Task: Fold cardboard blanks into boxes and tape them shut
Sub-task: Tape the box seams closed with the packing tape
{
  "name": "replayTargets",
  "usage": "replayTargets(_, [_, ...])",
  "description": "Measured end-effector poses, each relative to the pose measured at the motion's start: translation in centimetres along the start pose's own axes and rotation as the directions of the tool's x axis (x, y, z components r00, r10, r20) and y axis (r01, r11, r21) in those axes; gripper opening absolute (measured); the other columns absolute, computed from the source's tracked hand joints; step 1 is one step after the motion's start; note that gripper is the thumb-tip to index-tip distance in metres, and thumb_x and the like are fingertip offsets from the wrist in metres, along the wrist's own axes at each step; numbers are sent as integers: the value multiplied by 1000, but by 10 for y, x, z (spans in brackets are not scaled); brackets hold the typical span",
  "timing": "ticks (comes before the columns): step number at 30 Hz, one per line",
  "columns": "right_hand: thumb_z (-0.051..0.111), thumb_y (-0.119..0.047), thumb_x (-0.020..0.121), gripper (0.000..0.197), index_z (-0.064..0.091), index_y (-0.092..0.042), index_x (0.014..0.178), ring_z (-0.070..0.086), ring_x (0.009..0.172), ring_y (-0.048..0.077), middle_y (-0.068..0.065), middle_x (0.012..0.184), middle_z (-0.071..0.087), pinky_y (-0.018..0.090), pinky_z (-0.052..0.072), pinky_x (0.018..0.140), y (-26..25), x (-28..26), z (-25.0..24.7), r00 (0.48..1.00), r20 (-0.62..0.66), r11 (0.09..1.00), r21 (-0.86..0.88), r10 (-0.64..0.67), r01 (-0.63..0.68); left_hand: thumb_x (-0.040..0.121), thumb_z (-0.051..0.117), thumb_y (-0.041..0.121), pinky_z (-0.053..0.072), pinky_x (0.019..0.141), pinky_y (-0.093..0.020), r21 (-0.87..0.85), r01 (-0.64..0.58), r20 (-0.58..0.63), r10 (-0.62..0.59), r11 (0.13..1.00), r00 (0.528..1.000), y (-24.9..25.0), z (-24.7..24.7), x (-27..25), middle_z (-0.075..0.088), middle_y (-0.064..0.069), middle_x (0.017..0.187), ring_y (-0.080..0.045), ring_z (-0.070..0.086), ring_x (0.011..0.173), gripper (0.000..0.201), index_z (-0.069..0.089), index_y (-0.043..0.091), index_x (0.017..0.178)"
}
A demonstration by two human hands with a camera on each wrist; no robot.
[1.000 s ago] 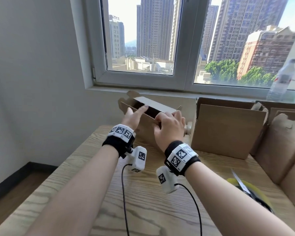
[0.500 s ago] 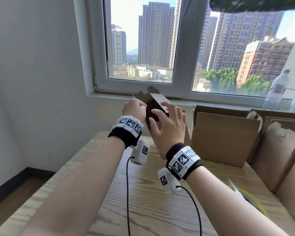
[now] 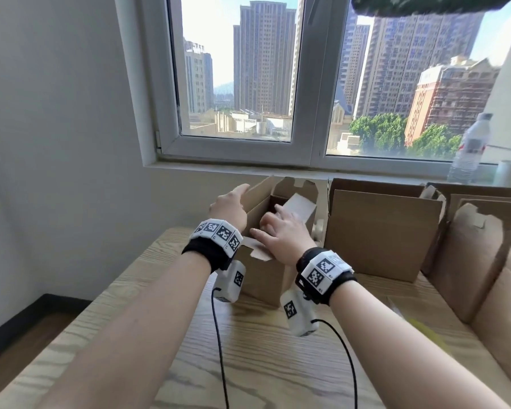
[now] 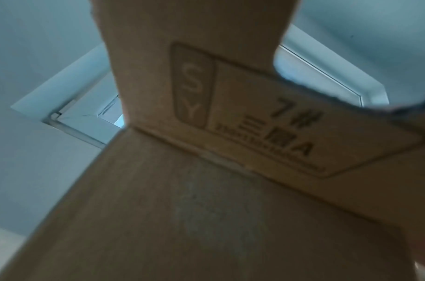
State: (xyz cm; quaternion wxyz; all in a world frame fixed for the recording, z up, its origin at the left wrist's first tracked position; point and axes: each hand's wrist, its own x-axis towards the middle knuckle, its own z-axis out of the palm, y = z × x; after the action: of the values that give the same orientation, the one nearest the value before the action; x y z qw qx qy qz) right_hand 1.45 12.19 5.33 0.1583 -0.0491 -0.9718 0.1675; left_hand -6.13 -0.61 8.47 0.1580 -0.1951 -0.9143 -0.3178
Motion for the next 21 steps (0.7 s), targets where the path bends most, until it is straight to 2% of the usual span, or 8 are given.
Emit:
replayTargets(4, [69, -41, 84, 31, 48, -21, 96, 46, 120, 26, 4, 139, 42, 41, 41, 100, 3, -8, -9, 921, -380, 987, 158, 88, -29, 92, 41, -1, 46, 99, -34, -13, 43, -86, -44, 999, 995, -8, -1, -1, 64, -6, 130, -32, 59, 118, 62, 53, 40, 138])
replayTargets(8, [60, -18, 90, 34, 51, -28, 121, 61, 94, 29, 3, 114, 55, 41, 51, 87, 17, -12, -10, 909, -358, 962, 238, 213, -132, 92, 43, 1, 47, 100, -36, -62, 92, -77, -97, 994, 992, -11, 1, 2, 64, -6, 131, -32, 59, 119, 54, 62, 35, 129])
replayTargets(12, [56, -15, 94, 31, 52, -29, 121, 59, 74, 20, -6, 78, 54, 37, 51, 80, 25, -12, -12, 890, -326, 892, 421, 318, -164, 88, 43, 0, 45, 104, -36, -147, 151, -25, -157, 977, 987, -6, -2, 3, 61, -7, 135, -33, 55, 123, 55, 62, 29, 131])
replayTargets(15, [58, -17, 92, 30, 55, -39, 112, 67, 77, 25, -8, 81, 56, 44, 58, 79, 32, -5, -11, 889, -287, 810, 570, 356, -141, 87, 43, 0, 48, 97, -30, -270, 210, 74, -198, 940, 977, -6, -7, 3, 59, -4, 137, -30, 58, 119, 55, 61, 26, 132])
replayTargets(17, [57, -18, 93, 31, 56, -45, 107, 68, 77, 27, -5, 85, 60, 50, 60, 76, 38, -1, -9, 891, -253, 756, 640, 377, -138, 90, 44, 2, 51, 94, -39, -406, 285, 191, -224, 868, 956, 1, -14, 3, 64, -8, 125, -34, 63, 100, 50, 60, 23, 133])
replayTargets(18, [56, -16, 95, 32, 57, -44, 110, 66, 73, 25, -5, 84, 60, 52, 60, 75, 41, 3, -9, 892, -223, 716, 683, 393, -145, 93, 44, 3, 52, 94, -47, -475, 337, 265, -233, 813, 936, 7, -19, 1, 43, -6, 133, -33, 61, 90, 44, 60, 21, 130])
replayTargets(19, [54, -13, 97, 33, 58, -40, 116, 62, 68, 22, -6, 81, 58, 54, 59, 75, 40, 5, -11, 893, -192, 659, 739, 408, -142, 96, 44, 5, 51, 94, -53, -520, 389, 330, -241, 761, 913, 12, -24, 0, 41, -3, 90, -32, 57, 89, 36, 61, 18, 124])
replayTargets(21, [50, -16, 102, 32, 58, -30, 129, 59, 69, 18, -13, 81, 56, 58, 56, 85, 33, 7, -18, 907, -107, 527, 839, 407, -138, 99, 45, 16, 49, 97, -56, -499, 457, 417, -258, 736, 871, 23, -31, -2, 54, -14, 114, -35, 56, 103, 27, 58, 14, 123])
